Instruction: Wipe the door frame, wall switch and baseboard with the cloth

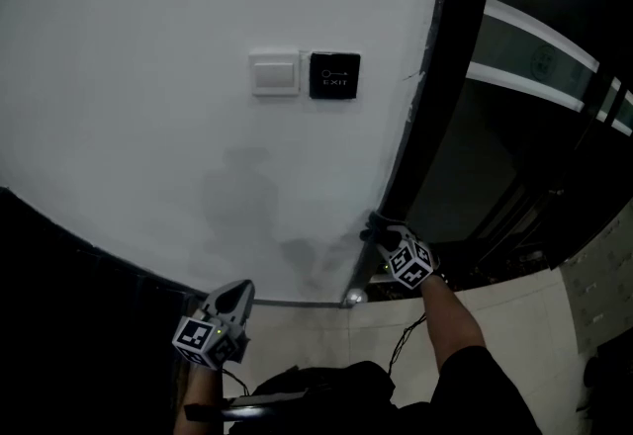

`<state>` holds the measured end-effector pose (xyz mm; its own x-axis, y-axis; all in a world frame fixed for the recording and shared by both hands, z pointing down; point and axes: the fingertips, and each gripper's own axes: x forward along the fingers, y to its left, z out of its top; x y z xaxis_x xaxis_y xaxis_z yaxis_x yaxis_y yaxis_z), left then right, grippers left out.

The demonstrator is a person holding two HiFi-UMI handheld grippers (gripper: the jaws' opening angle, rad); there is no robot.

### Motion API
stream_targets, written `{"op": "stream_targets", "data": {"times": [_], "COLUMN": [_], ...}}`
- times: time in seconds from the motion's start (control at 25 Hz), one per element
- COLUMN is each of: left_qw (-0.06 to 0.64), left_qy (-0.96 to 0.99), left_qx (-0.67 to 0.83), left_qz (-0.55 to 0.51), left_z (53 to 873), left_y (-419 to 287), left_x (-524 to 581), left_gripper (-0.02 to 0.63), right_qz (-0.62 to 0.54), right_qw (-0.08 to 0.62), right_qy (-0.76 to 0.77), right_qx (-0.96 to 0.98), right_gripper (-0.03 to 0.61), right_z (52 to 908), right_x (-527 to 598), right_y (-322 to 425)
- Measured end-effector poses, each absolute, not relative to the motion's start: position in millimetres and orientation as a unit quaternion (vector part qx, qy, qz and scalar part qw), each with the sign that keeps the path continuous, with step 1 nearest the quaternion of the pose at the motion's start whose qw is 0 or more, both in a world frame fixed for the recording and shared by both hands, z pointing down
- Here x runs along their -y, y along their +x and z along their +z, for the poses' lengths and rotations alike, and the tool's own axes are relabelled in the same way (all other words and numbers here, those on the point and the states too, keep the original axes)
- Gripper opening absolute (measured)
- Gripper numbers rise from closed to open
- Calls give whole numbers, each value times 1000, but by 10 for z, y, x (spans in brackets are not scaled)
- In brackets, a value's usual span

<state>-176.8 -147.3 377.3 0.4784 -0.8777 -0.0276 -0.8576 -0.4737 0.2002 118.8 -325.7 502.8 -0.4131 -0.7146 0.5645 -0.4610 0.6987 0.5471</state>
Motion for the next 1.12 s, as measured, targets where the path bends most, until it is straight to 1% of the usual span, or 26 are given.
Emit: {"op": "stream_targets", "data": {"times": [0.08, 0.12, 0.24, 0.32, 0.52, 0.64, 0.76, 0.96, 1.12], "left_qw": [81, 83, 92, 95, 102, 105, 99, 90, 89], "left_qy": [855, 855, 857, 861, 884, 903, 918, 933, 922], "left_qx": [508, 507, 502, 494, 450, 412, 380, 342, 370], "left_qz": [-68, -70, -73, -75, -79, -69, -61, -67, -77], "left_z": [3780, 3786, 3784, 3800, 3847, 3850, 3831, 3782, 3820], "left_y": [-1820, -1846, -1918, -1955, -1829, -1588, -1205, -177, 661], "left_x": [1446, 1432, 1397, 1419, 1515, 1466, 1464, 1314, 1349], "left_gripper": [2, 2, 2, 2, 2, 2, 2, 2, 2], "right_qz": [-123, -103, -49, -25, 17, 23, 15, -10, -35], "right_qw": [366, 334, 201, 124, -1, -35, -57, -74, -72], "right_qy": [366, 371, 396, 423, 516, 556, 579, 586, 563], "right_qx": [847, 860, 895, 897, 857, 830, 813, 807, 823], "right_gripper": [84, 83, 83, 83, 84, 84, 84, 83, 84], "right_z": [4982, 4927, 4506, 4201, 3739, 3631, 3545, 3487, 3418], "right_x": [3159, 3083, 2813, 2637, 2085, 1653, 1282, 794, 643], "right_y": [1141, 1108, 1008, 1044, 1509, 1834, 2175, 3025, 3767]}}
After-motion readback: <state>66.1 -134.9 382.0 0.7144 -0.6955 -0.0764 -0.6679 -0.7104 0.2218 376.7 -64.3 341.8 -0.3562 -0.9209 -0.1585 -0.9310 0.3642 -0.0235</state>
